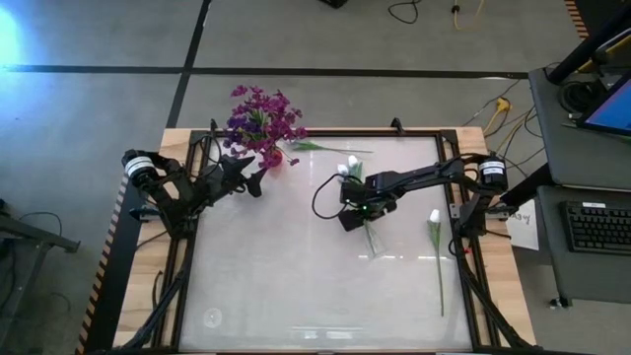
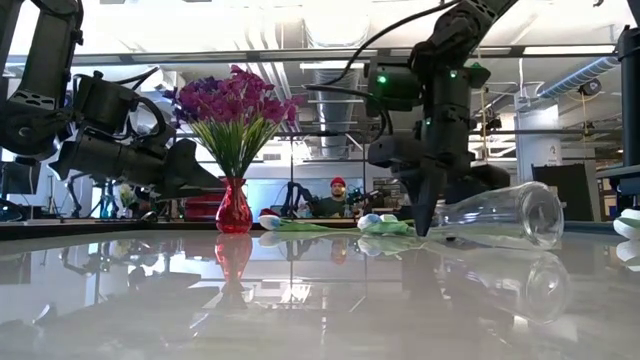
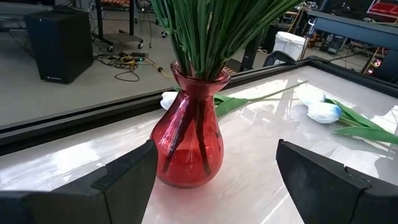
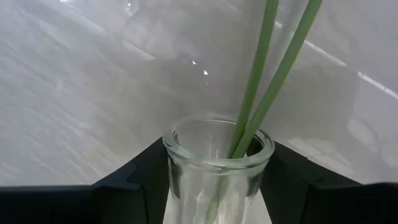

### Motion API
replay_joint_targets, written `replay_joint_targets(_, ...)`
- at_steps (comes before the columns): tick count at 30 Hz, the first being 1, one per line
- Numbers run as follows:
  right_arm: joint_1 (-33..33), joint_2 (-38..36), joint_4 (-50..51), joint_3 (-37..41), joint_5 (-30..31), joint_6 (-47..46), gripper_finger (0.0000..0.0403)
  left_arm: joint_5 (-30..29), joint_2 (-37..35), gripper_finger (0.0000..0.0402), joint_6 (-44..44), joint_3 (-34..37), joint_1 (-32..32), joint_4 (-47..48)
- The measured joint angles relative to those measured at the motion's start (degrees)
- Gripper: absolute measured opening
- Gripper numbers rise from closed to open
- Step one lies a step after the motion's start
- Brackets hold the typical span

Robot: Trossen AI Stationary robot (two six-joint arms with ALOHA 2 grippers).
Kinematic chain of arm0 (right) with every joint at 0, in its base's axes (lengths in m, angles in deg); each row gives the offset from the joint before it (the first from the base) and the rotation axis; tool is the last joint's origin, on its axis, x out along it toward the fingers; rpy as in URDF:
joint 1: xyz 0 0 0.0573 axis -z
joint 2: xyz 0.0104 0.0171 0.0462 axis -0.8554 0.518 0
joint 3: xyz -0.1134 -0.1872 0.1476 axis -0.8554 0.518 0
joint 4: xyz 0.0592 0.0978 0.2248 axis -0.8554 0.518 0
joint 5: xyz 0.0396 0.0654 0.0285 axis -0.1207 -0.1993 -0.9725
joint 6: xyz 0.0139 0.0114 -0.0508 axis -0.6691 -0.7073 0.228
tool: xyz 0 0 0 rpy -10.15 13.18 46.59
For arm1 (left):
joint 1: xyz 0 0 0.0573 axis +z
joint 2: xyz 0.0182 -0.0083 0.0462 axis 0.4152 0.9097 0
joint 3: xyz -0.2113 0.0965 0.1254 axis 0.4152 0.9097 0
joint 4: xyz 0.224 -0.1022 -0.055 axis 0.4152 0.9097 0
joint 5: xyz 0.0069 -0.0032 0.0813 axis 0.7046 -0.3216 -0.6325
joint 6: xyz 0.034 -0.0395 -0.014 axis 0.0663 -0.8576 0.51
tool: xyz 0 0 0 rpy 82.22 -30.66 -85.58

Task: Sort flowers into vase by color
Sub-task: Adjust the transparent vase

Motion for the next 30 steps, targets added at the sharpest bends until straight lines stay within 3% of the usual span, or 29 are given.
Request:
replay_joint_targets(24,-0.1,-16.9,-4.3,0.0,25.2,12.1,0.0190,0.0,0.0,0.0312,0.0,0.0,0.0,0.0)
replay_joint_targets(30,-0.1,-20.7,-14.9,3.6,32.8,17.5,0.0193,0.0,0.0,0.0312,0.0,0.0,0.0,0.2)
